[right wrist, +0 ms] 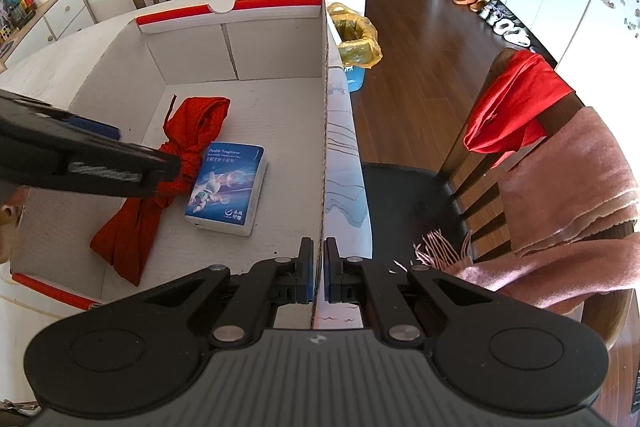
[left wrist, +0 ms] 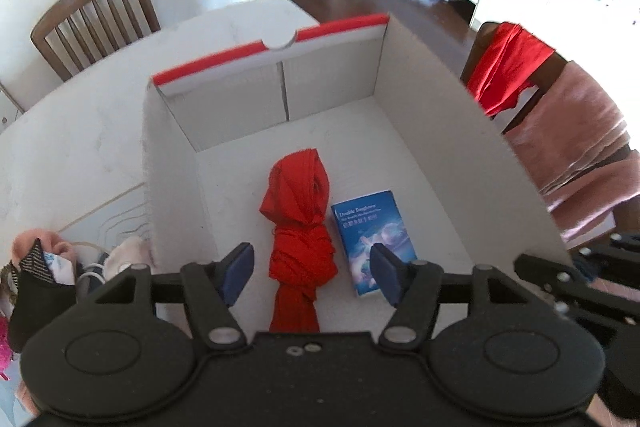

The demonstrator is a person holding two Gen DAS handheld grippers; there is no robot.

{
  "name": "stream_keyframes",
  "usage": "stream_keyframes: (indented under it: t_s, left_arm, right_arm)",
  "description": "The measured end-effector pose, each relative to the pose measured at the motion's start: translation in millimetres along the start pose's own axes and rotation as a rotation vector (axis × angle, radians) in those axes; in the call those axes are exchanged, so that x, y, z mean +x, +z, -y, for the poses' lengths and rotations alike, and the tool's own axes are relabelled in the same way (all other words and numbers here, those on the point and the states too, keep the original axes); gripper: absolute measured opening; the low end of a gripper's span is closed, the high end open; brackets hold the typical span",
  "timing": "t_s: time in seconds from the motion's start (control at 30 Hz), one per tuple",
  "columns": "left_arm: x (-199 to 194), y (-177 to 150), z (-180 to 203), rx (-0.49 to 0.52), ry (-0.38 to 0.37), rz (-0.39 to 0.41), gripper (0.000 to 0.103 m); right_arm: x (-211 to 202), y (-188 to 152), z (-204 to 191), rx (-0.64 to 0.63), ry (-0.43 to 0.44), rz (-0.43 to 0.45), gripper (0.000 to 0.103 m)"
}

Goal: Organize objects
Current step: 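Move the left gripper back to the pile and grasp the black dotted glove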

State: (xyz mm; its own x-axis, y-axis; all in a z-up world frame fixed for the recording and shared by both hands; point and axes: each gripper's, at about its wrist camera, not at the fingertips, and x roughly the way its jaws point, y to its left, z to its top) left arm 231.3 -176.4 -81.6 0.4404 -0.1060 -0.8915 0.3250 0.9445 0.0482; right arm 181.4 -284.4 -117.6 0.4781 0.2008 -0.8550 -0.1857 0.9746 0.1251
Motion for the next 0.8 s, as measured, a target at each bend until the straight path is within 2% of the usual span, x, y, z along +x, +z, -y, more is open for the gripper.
stream_keyframes:
  t_s: [0.33, 0.67, 0.8]
  left_arm:
    - [-54, -20, -34, -0.015, -0.017, 0.114, 0.064]
    - [-81, -59, -98, -0.117, 0.05, 0.163, 0.064]
    - [-85, -80, -128, -0.176, 0.083, 0.157, 0.064]
  right_arm:
    - [-14, 6, 1, 0.005, -0.006, 0.028, 0.003]
    - [-22, 12, -4, -0.021, -0.026, 0.034, 0.002]
    - [-21, 13, -7, -0.035, -0.041, 0.027, 0.002]
